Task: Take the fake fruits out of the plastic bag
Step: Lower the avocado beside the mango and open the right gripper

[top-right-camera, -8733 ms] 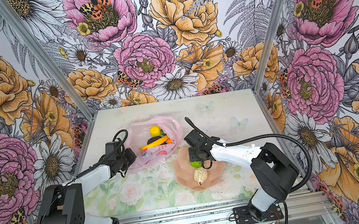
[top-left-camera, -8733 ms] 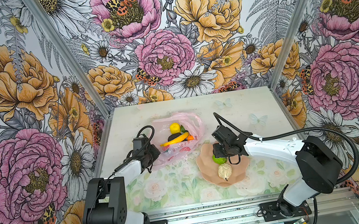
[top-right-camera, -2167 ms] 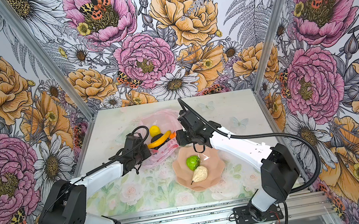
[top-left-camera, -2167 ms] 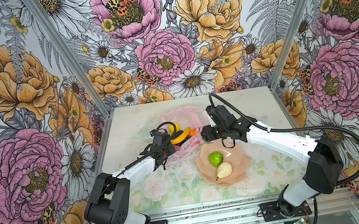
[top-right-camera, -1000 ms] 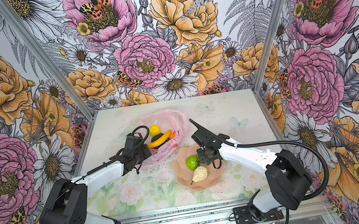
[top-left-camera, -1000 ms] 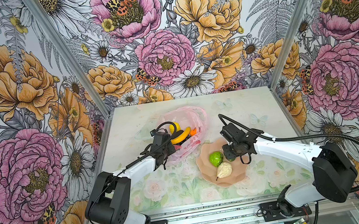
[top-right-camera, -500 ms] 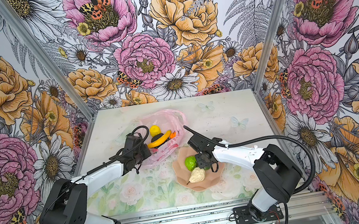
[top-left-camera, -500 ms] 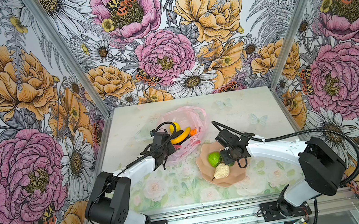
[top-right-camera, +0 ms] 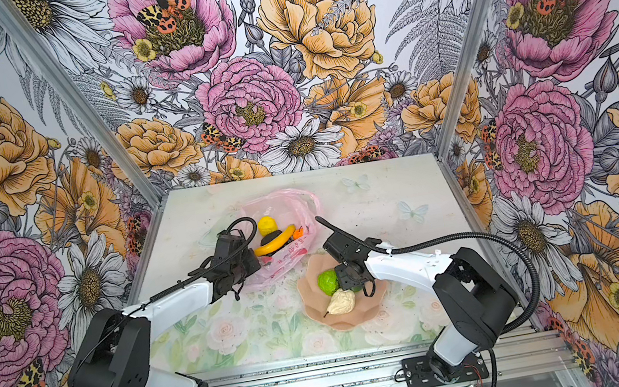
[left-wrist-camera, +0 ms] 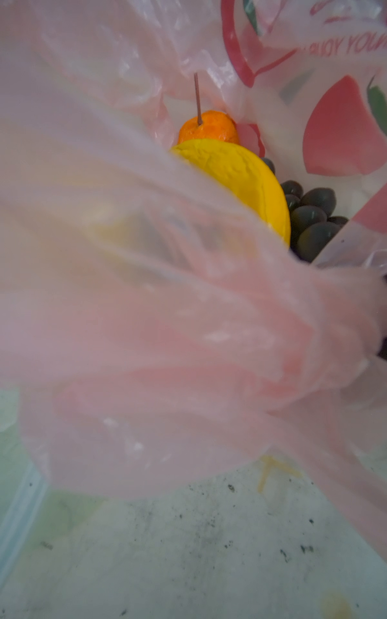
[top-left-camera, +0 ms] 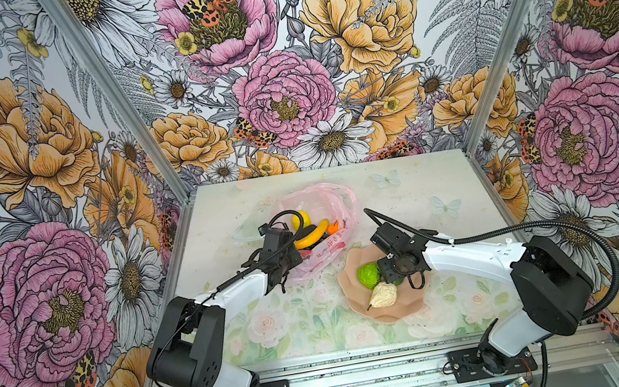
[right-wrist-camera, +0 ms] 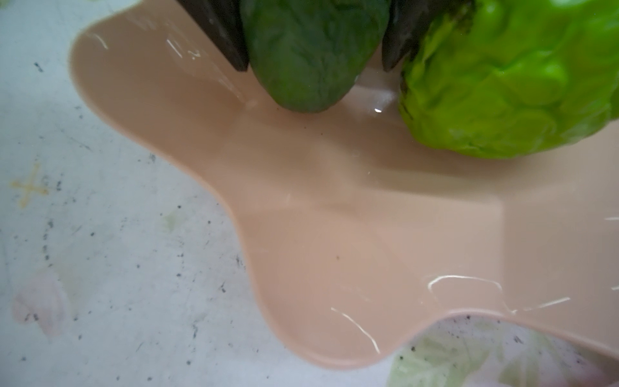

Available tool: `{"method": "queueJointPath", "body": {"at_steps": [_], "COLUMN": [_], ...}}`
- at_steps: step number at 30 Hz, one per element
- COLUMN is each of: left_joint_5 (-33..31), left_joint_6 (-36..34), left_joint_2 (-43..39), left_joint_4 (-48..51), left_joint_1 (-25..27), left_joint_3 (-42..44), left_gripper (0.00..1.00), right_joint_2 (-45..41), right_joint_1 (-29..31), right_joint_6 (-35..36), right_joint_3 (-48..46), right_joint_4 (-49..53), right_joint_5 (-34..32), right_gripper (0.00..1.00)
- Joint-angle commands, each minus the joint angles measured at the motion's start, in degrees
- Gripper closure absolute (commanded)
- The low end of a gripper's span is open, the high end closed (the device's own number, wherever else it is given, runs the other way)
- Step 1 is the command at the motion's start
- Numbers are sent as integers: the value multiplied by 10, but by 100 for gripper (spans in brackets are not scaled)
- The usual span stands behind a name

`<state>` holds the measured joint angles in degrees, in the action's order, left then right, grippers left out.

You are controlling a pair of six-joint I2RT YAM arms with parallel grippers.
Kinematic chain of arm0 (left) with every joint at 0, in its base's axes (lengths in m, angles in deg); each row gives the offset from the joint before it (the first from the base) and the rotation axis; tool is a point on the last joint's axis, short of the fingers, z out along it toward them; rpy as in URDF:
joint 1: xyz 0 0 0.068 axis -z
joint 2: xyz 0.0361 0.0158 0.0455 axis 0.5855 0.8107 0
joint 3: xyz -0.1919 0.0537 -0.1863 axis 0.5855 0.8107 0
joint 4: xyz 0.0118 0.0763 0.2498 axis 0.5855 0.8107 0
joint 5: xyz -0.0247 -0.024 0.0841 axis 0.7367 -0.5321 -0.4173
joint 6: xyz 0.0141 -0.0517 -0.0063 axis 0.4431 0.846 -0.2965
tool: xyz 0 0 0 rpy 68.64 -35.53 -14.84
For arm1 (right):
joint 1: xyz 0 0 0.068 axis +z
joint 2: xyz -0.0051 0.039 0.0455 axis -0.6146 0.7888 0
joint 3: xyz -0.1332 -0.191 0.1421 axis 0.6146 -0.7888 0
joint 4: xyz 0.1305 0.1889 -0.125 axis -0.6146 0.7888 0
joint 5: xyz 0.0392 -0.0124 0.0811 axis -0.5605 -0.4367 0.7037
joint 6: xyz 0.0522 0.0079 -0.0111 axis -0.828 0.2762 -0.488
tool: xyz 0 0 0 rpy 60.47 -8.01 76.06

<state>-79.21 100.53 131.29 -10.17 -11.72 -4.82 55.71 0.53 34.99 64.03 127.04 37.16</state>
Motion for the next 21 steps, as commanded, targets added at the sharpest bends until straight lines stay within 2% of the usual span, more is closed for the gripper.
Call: {"method": "queueJointPath", "body": {"at_steps": [1,12,21], "left_joint_5": [6,0,2], "left_joint_6": [-9,-3,-2], "left_joint_2": [-2,-21,-39], "left_joint_4": [-6,-10,-20], "left_joint_1": [-5,-4,2], "left_joint_3": [2,25,51], "left_gripper": [100,100,100], "right_joint_2": [-5,-43,-72], "right_joint_1": [4,4,4], "right_joint_6": [3,9,9], "right_joint_3": [3,5,60], "right_joint_4": [-8,-5,1], "right_joint_5": [-12,-28,-25], "right_gripper": [34,30,30]}}
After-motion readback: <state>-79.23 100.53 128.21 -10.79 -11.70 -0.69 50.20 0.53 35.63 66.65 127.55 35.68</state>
